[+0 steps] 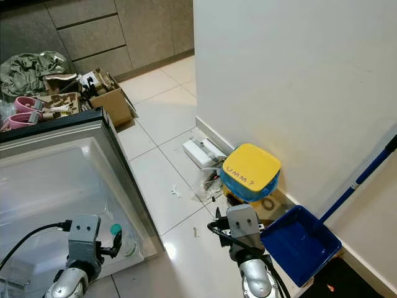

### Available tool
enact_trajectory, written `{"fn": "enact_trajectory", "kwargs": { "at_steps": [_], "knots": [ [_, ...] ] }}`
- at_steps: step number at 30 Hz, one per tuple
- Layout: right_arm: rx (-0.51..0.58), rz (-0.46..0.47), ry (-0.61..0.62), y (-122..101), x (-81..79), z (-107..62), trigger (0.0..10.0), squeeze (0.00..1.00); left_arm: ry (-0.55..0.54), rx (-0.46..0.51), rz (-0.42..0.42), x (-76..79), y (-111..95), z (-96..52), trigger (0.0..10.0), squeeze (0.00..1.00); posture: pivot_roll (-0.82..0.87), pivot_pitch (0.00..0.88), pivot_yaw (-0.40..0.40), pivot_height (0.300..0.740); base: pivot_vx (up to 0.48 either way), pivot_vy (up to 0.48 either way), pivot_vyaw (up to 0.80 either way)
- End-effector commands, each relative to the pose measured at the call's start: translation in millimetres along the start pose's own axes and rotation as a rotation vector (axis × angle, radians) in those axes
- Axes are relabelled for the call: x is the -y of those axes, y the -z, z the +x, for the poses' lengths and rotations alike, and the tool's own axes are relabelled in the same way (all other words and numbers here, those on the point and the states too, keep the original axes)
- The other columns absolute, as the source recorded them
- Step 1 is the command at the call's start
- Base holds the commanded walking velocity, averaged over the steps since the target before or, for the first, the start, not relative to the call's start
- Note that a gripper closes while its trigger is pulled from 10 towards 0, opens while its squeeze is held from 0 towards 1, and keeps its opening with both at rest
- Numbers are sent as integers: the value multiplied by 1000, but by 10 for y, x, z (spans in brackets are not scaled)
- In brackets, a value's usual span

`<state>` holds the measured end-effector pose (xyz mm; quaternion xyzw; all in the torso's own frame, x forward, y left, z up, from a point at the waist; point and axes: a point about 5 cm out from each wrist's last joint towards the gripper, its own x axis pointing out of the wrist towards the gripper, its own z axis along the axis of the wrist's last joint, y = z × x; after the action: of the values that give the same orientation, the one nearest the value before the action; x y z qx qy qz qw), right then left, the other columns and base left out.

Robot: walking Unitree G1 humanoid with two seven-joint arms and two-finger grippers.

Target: Restocking fridge

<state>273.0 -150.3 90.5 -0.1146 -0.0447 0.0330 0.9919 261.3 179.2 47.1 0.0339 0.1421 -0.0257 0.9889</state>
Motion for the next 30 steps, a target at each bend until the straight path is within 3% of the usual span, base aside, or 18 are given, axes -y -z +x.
{"fn": "enact_trajectory", "kwargs": {
  "at_steps": [1,5,30],
  "knots": [
    [-40,1,-10,85,-18,-37,10000,0,-20,-33,11,-46,99,-44,10000,0,-248,210,74,707,0,0,0],
    [-48,-11,-9,93,-5,-32,10000,0,-26,-28,11,-56,104,-61,10000,0,-246,208,72,707,0,0,100],
    [-77,-53,26,132,59,-19,10000,0,-29,-37,18,-41,132,-70,10000,0,-246,204,72,707,0,0,796]
  ]
}}
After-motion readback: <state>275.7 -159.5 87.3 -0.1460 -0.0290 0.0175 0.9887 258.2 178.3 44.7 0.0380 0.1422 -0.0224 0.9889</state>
